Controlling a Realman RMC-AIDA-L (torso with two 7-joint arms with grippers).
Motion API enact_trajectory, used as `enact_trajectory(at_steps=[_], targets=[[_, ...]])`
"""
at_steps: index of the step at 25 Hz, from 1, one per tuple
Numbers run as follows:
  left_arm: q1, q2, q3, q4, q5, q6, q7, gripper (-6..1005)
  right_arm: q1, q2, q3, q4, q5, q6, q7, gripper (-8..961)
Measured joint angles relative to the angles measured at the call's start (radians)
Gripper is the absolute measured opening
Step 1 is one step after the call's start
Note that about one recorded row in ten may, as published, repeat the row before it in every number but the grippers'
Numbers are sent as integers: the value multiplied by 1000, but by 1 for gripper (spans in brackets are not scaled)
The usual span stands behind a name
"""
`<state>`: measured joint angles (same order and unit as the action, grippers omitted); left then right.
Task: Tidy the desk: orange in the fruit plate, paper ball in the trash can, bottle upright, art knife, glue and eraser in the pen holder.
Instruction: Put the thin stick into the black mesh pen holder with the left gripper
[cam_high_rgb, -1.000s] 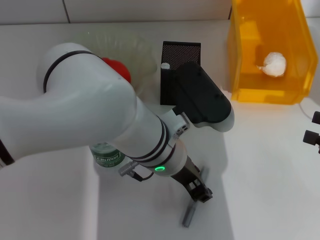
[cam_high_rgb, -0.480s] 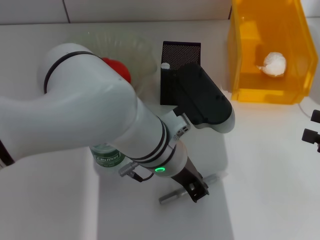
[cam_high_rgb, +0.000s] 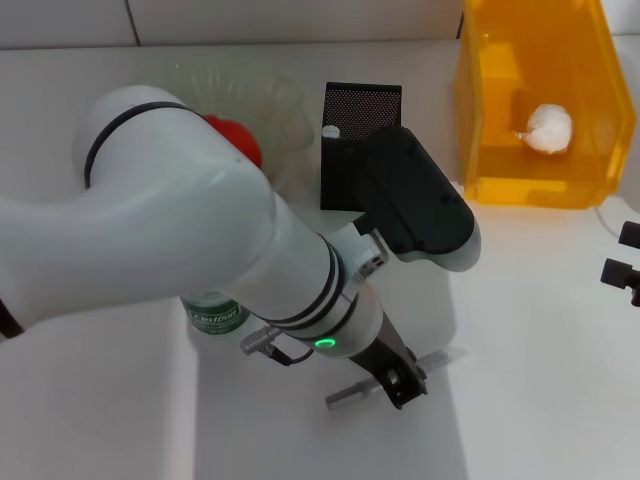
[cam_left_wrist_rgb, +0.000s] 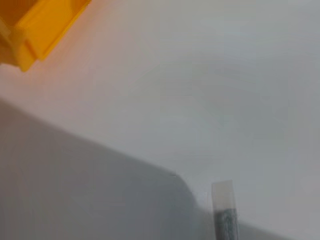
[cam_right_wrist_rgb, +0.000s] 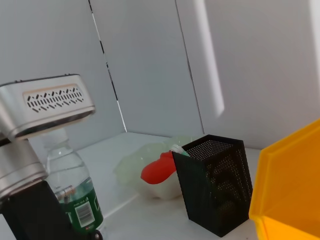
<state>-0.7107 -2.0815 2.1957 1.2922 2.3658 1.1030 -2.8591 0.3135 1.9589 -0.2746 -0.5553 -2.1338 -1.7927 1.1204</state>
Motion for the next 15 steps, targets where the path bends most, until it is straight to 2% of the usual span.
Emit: enact_trajectory(at_steps=[5, 9, 10, 11, 15], targets=[[51, 3, -29, 78, 1, 0, 40, 150, -2, -2, 1, 11, 0, 1, -5, 611], [134, 4, -88, 160, 1, -26, 96, 151, -6, -4, 14, 11, 0, 1, -5, 611], [134, 4, -88, 160, 1, -26, 96, 147, -6, -4, 14, 11, 0, 1, -5, 611], [200, 5, -129, 208, 1, -67, 141, 144, -7, -3, 18, 11, 0, -2, -5, 611], [292, 6, -190, 279, -6, -118, 202, 144, -9, -1, 26, 11, 0, -7, -3, 611]])
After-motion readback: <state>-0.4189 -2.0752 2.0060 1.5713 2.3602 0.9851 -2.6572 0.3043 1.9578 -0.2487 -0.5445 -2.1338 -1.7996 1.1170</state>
